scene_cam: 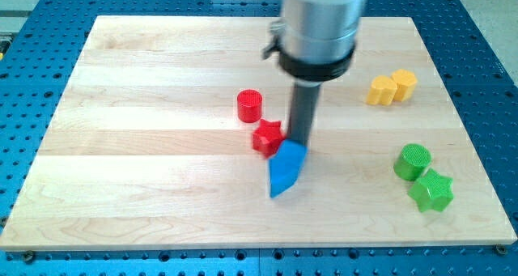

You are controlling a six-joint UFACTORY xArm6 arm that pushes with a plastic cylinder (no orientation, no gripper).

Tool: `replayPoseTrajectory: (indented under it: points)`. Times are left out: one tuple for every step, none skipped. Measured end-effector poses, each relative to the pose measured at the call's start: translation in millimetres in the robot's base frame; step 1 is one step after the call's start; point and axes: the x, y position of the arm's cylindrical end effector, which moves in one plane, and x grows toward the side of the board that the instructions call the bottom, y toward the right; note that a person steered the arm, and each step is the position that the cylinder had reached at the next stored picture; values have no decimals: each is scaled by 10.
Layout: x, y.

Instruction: Push the red star towards the bottom left corner of the board

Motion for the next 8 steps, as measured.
replayPoseTrajectory:
  points:
    - [168,-653]
    - [-127,-119]
    - [-255,-559]
    - [-61,-1416]
    - [-99,-1356]
    - [57,-1424]
    - [341,-2025]
    - [377,-2399]
